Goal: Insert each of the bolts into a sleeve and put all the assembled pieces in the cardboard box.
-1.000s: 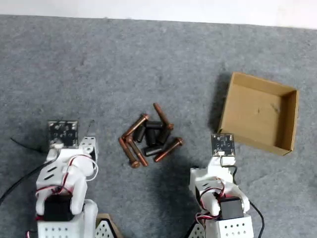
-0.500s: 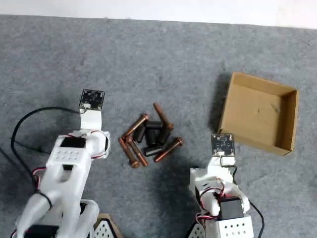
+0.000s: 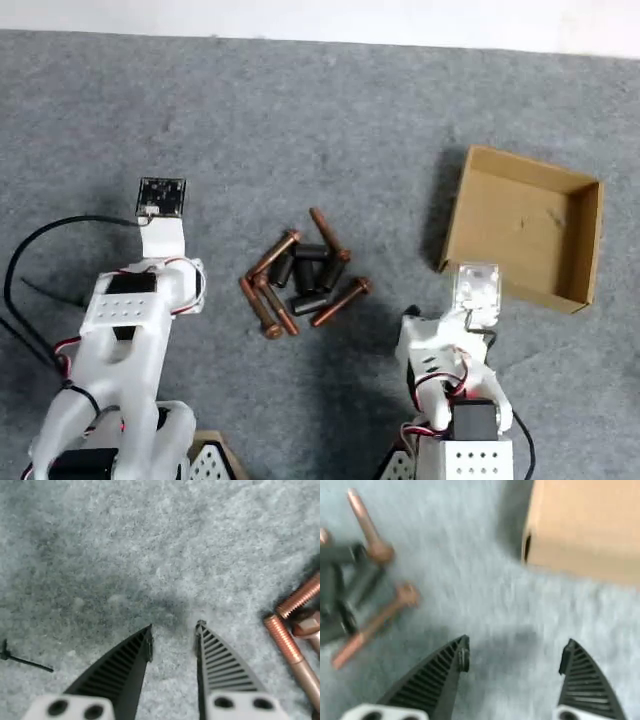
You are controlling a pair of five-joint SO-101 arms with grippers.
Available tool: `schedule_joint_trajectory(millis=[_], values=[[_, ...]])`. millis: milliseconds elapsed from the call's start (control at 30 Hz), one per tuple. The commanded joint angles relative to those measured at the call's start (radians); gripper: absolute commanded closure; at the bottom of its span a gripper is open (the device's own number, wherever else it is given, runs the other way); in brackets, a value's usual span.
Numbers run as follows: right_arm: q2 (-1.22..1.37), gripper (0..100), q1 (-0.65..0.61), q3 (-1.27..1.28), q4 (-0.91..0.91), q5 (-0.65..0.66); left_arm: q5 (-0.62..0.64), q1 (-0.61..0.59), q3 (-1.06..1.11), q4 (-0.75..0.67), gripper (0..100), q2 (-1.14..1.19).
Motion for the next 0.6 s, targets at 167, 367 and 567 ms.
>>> schedule_joint_trajectory(millis=[167, 367, 567], values=[[-0.004, 72.4, -0.117, -0.130, -0.094, 0.011, 0.005, -0.016, -0.047, -0.012, 86, 0.002], [0.226, 72.4, -0.237, -0.150, -0.243, 0.011, 0.005, -0.016, -0.047, -0.015, 86, 0.002], [0.800, 72.4, -0.317, -0.509, -0.418, -0.066, 0.046, -0.019, -0.048, -0.017, 86, 0.002]])
